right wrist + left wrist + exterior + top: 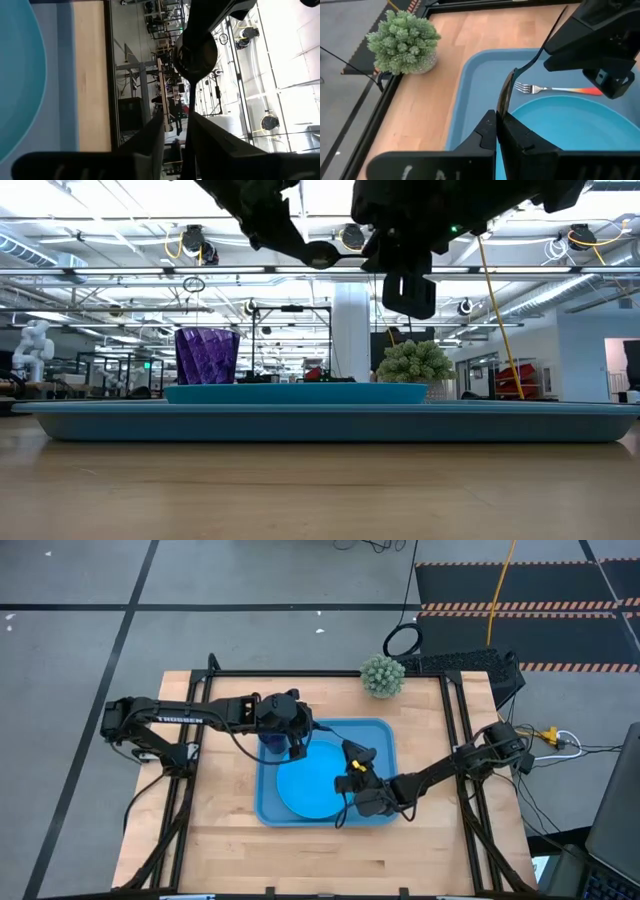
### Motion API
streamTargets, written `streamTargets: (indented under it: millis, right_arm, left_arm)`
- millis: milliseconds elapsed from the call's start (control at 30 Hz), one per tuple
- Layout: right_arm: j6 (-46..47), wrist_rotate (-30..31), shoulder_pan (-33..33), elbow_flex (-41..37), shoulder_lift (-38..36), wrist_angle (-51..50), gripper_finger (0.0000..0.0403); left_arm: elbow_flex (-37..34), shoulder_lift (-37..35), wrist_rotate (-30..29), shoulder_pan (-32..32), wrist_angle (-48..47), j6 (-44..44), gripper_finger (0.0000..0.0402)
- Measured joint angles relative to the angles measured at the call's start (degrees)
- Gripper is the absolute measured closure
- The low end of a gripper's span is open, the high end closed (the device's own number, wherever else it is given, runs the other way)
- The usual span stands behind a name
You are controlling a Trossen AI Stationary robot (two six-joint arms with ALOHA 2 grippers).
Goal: Pick and place plate/cup/fork/spoon on tray
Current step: Adjust the black spoon
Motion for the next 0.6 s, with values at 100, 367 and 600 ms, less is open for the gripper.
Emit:
streamTargets:
  millis: [100,367,600]
  right_arm:
    - [0.0,-0.2,-0.4,0.0,0.0,0.0,0.0314]
    - [-0.2,0.2,-0.7,0.0,0.0,-0.1,0.0315]
    - [0.0,0.3,-0.9,0.0,0.0,-0.1,0.0315]
  left_arm:
    - [0.0,0.0,0.1,0.0,-0.4,-0.3,0.0398]
    - [0.0,0.0,-0.2,0.0,-3.1,-0.7,0.0397]
    - [0.0,0.0,1.5,0.6,-2.9,-0.9,0.0397]
